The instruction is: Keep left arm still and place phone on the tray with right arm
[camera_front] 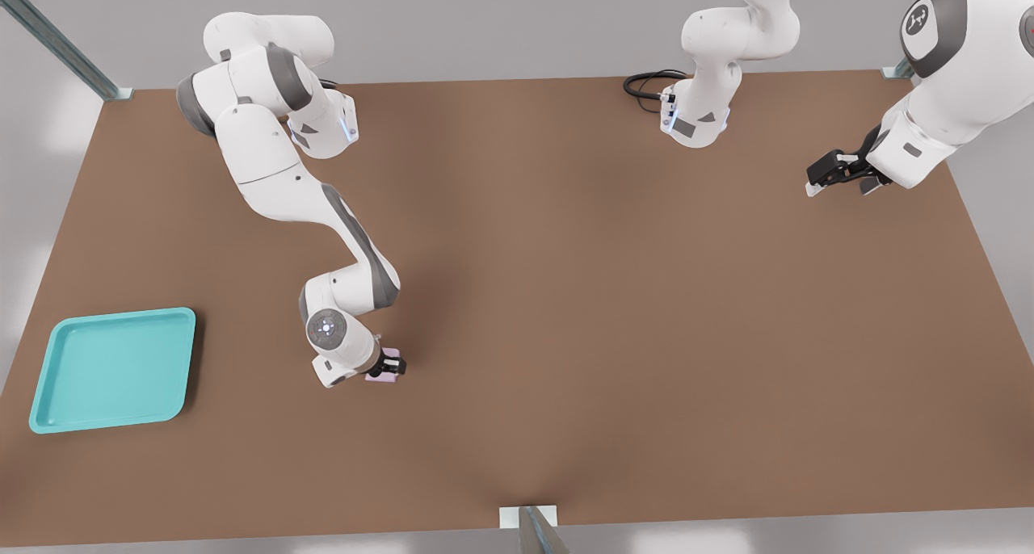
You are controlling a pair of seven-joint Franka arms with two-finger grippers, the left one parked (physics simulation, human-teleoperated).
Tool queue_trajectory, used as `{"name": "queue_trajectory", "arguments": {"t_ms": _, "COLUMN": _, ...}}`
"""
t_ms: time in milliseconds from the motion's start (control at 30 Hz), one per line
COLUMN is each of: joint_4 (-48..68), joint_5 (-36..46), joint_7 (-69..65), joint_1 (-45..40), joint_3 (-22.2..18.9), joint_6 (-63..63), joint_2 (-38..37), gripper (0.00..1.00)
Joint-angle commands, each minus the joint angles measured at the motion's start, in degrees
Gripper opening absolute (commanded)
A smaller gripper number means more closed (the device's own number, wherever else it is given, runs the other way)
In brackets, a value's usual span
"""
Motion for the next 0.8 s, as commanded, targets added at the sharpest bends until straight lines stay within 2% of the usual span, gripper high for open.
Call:
{"name": "queue_trajectory", "arguments": {"t_ms": 0, "joint_4": 0.03, "joint_5": 0.04, "joint_7": 3.41, "joint_1": -0.03, "joint_3": -0.06, "joint_6": 0.38, "joint_2": 0.13, "gripper": 0.88}}
{"name": "queue_trajectory", "arguments": {"t_ms": 133, "joint_4": 0.11, "joint_5": 0.04, "joint_7": 3.32, "joint_1": 0.05, "joint_3": -0.06, "joint_6": 0.38, "joint_2": 0.39, "gripper": 0.88}}
{"name": "queue_trajectory", "arguments": {"t_ms": 167, "joint_4": 0.11, "joint_5": -0.05, "joint_7": 3.32, "joint_1": 0.05, "joint_3": -0.06, "joint_6": 0.38, "joint_2": 0.39, "gripper": 0.85}}
{"name": "queue_trajectory", "arguments": {"t_ms": 200, "joint_4": 0.11, "joint_5": -1.19, "joint_7": 3.41, "joint_1": 0.14, "joint_3": -0.06, "joint_6": 0.29, "joint_2": 0.39, "gripper": 0.77}}
{"name": "queue_trajectory", "arguments": {"t_ms": 300, "joint_4": 0.11, "joint_5": -1.36, "joint_7": 2.79, "joint_1": 0.14, "joint_3": -0.06, "joint_6": -0.32, "joint_2": 0.22, "gripper": 0.77}}
{"name": "queue_trajectory", "arguments": {"t_ms": 367, "joint_4": -0.5, "joint_5": -1.45, "joint_7": -0.98, "joint_1": -1.35, "joint_3": -0.06, "joint_6": -5.33, "joint_2": -3.65, "gripper": 0.77}}
{"name": "queue_trajectory", "arguments": {"t_ms": 467, "joint_4": -4.89, "joint_5": -1.45, "joint_7": -8.01, "joint_1": -5.48, "joint_3": 0.03, "joint_6": -5.95, "joint_2": -9.0, "gripper": 0.77}}
{"name": "queue_trajectory", "arguments": {"t_ms": 500, "joint_4": -7.17, "joint_5": -1.36, "joint_7": -13.19, "joint_1": -8.46, "joint_3": 0.03, "joint_6": -5.95, "joint_2": -11.47, "gripper": 0.77}}
{"name": "queue_trajectory", "arguments": {"t_ms": 567, "joint_4": -9.47, "joint_5": -1.36, "joint_7": -22.07, "joint_1": -17.17, "joint_3": 3.45, "joint_6": -6.38, "joint_2": -13.32, "gripper": 0.77}}
{"name": "queue_trajectory", "arguments": {"t_ms": 633, "joint_4": -9.11, "joint_5": -1.36, "joint_7": -34.2, "joint_1": -25.6, "joint_3": 3.72, "joint_6": -10.69, "joint_2": -14.72, "gripper": 0.77}}
{"name": "queue_trajectory", "arguments": {"t_ms": 767, "joint_4": -7.97, "joint_5": -1.45, "joint_7": -49.06, "joint_1": -35.89, "joint_3": 3.63, "joint_6": -12.19, "joint_2": -14.72, "gripper": 0.77}}
